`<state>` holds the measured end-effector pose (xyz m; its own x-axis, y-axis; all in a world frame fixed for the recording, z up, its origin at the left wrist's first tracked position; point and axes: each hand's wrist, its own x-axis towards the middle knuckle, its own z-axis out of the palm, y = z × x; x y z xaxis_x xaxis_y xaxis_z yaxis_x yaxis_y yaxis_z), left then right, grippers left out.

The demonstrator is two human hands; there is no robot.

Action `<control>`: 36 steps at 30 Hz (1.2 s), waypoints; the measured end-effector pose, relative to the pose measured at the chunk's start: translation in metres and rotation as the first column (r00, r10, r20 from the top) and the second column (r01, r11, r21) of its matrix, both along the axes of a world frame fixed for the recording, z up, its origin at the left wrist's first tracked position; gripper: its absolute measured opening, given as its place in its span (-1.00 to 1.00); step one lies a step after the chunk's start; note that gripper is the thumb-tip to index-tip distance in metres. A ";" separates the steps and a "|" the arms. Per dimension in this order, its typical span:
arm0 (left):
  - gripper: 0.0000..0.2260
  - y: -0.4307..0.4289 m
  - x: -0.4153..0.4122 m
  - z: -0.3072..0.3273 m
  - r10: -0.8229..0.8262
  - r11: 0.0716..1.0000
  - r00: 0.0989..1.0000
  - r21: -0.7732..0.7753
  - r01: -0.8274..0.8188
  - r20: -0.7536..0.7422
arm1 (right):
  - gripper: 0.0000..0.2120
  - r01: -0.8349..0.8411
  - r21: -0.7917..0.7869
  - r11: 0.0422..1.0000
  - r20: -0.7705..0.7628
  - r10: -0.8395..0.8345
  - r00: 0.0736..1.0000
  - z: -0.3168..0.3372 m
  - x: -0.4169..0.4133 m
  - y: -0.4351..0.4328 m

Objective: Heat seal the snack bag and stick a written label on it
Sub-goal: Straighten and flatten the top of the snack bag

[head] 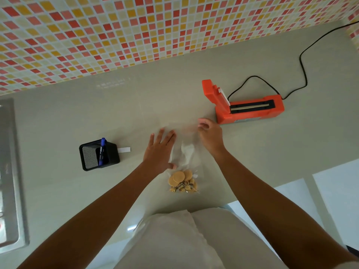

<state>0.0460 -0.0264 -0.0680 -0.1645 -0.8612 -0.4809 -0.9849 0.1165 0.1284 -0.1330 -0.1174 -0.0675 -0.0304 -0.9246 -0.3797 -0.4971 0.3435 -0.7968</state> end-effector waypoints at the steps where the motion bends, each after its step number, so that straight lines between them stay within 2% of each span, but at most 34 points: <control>1: 0.06 0.000 -0.001 0.000 0.001 1.000 1.000 0.002 -0.001 0.001 | -0.69 0.036 -0.021 0.999 -0.069 -0.038 0.997 0.002 0.000 0.003; 3: 0.06 0.000 -0.002 0.001 0.002 1.000 1.000 0.004 -0.002 0.011 | -0.67 0.082 -0.023 0.996 -0.141 -0.084 0.986 0.004 -0.001 0.012; 8: 0.06 -0.002 -0.004 0.001 0.002 1.000 1.000 0.011 -0.002 0.029 | -0.62 0.069 0.054 0.996 -0.131 -0.061 0.990 0.006 0.007 0.030; 15: 0.07 -0.003 -0.005 0.002 0.009 1.000 1.000 0.024 -0.010 0.028 | -0.50 0.185 0.166 0.969 -0.022 -0.184 0.983 0.010 0.023 0.024; 19: 0.07 -0.004 -0.006 0.002 0.013 1.000 1.000 0.027 -0.013 0.027 | -0.46 0.166 0.261 0.951 0.025 -0.178 0.984 0.008 0.031 0.020; 21: 0.07 -0.004 -0.006 0.002 0.017 0.999 1.000 0.032 -0.018 0.023 | -0.53 0.120 0.284 0.951 0.024 -0.132 0.991 0.007 0.033 0.020; 24: 0.07 -0.004 -0.006 0.002 0.019 0.999 1.000 0.031 -0.020 0.018 | -0.80 0.059 0.299 0.953 0.049 -0.077 0.996 0.008 0.031 0.025; 30: 0.09 -0.006 -0.007 0.006 0.057 0.998 0.998 0.016 -0.057 -0.002 | -0.92 0.134 0.173 0.976 0.176 -0.165 0.970 0.002 0.013 0.042; 33: 0.24 -0.008 -0.006 0.005 0.168 0.986 0.985 0.013 -0.167 -0.032 | -0.96 0.156 0.099 0.983 0.206 -0.174 0.963 0.005 0.009 0.048; 36: 0.38 -0.005 -0.003 0.003 0.247 0.968 0.967 -0.024 -0.248 -0.057 | -0.96 0.208 0.146 0.967 0.294 -0.244 0.924 0.012 0.008 0.053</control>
<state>0.0430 -0.0312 -0.0651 0.0313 -0.8926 -0.4497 -0.9755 -0.1254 0.1810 -0.1255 -0.0642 -0.0559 -0.0993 -0.8590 -0.5023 -0.1328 0.5117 -0.8489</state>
